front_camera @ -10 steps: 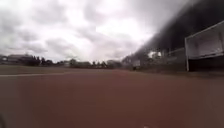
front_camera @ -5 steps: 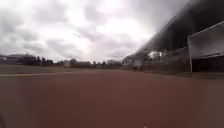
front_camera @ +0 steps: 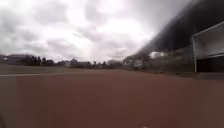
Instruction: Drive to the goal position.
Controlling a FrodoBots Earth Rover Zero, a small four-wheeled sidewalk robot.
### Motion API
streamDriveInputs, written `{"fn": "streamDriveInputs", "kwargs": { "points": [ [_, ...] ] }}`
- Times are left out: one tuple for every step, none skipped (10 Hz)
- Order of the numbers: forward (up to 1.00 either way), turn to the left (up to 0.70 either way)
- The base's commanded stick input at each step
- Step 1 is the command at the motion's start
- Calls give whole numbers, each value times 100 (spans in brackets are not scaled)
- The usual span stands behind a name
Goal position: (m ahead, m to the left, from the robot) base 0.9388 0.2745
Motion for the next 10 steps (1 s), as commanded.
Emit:
{"fn": "streamDriveInputs", "kwargs": {
  "points": [
    [70,0],
    [70,0],
    [70,0],
    [70,0],
    [70,0],
    [70,0],
    [70,0],
    [70,0],
    [70,0],
    [70,0]
  ]
}}
